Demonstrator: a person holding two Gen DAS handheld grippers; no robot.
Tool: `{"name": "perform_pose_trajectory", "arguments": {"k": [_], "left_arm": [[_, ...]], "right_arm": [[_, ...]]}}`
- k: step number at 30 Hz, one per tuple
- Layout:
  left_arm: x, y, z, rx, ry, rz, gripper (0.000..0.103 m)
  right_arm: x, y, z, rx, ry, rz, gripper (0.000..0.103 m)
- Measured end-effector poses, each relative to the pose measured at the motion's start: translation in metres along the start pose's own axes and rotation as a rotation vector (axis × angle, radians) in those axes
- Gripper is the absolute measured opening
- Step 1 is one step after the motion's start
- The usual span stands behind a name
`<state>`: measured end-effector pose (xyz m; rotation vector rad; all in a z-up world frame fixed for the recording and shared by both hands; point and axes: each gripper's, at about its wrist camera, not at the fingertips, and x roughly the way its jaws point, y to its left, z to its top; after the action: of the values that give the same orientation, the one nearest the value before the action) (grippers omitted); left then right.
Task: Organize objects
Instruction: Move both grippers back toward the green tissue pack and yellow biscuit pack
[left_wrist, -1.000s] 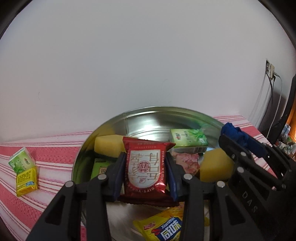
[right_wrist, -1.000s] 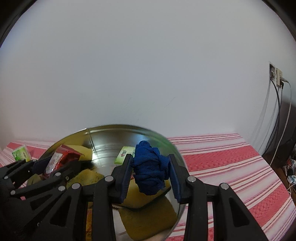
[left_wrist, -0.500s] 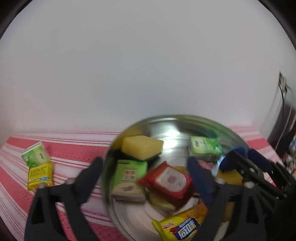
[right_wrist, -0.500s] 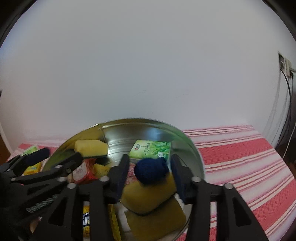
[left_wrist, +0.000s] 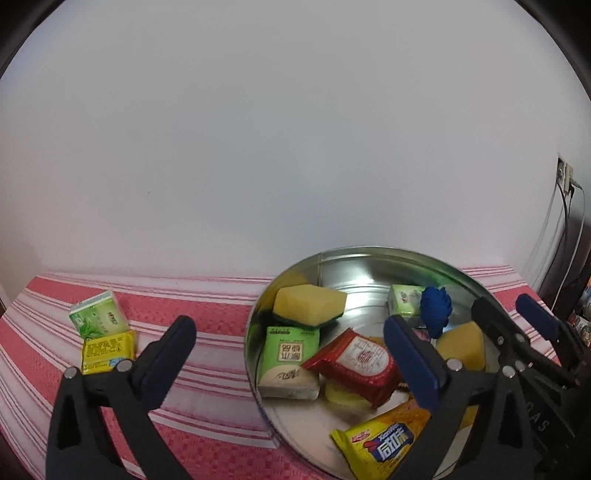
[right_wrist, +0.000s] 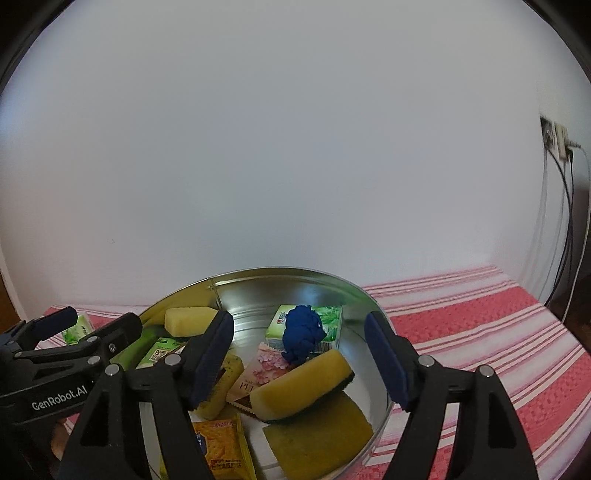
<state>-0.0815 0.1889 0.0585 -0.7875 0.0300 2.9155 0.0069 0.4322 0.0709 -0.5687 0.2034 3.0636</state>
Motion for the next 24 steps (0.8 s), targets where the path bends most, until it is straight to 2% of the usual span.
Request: {"name": "perform_pose_trajectory", "arguments": {"k": [9, 18, 24], "left_arm": [[0.0, 0.011, -0.005, -0.005, 0.007, 0.033, 0.103], [-0.001, 0.028, -0.016, 0.027, -0.051, 0.135, 0.103], [0.001, 0.038, -0.025, 0.037, -0.06, 0.17, 0.103]], "right_arm": [[-0.004, 0.0, -0.002, 0.001, -0.046, -0.034, 0.076], [-0.01, -0.002, -0.006, 0.012, -0.121, -0.066, 0.075], [-0.009, 0.004, -0.01, -0.022, -0.136, -0.075, 0.075]]}}
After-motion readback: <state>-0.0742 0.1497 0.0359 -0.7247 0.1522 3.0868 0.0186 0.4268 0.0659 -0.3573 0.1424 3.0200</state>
